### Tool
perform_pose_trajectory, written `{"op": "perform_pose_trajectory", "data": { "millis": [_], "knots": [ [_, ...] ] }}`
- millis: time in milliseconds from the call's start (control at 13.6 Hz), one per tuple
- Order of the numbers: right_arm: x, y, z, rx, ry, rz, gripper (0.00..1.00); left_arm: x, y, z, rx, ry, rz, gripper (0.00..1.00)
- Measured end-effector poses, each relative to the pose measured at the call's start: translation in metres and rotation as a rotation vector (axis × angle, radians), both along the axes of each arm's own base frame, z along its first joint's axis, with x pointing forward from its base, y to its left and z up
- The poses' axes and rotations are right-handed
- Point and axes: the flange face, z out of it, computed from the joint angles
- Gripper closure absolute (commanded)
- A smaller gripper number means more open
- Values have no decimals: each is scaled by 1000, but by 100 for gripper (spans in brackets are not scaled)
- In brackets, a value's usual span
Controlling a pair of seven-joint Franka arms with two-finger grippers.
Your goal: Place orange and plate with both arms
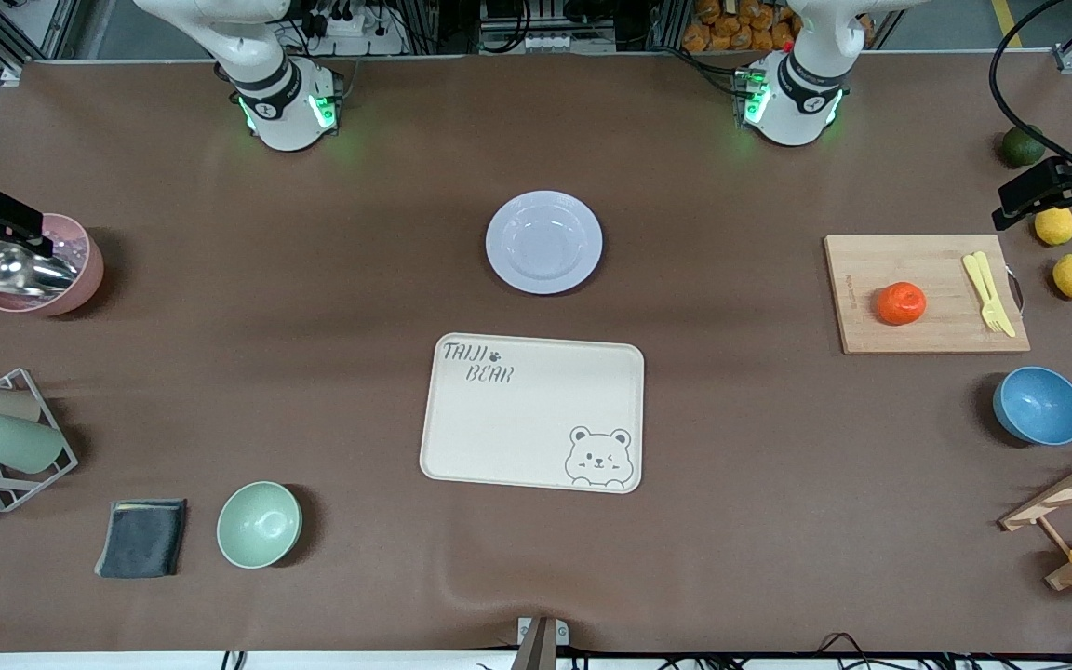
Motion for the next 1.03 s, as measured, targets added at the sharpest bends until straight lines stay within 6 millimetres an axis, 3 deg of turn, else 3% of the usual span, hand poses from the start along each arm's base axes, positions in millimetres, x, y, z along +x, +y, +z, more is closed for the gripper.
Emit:
{"op": "perform_pose_trajectory", "data": {
  "millis": [441,588,1029],
  "knots": [
    [0,1,-1,0,1,1,0,0,3,-1,0,5,1,0],
    [0,1,-3,1,6,1,0,2,9,-15,-1,28,5,0],
    [1,2,-10,2,24,3,0,10,46,-131,60,65,27,0]
  ]
}}
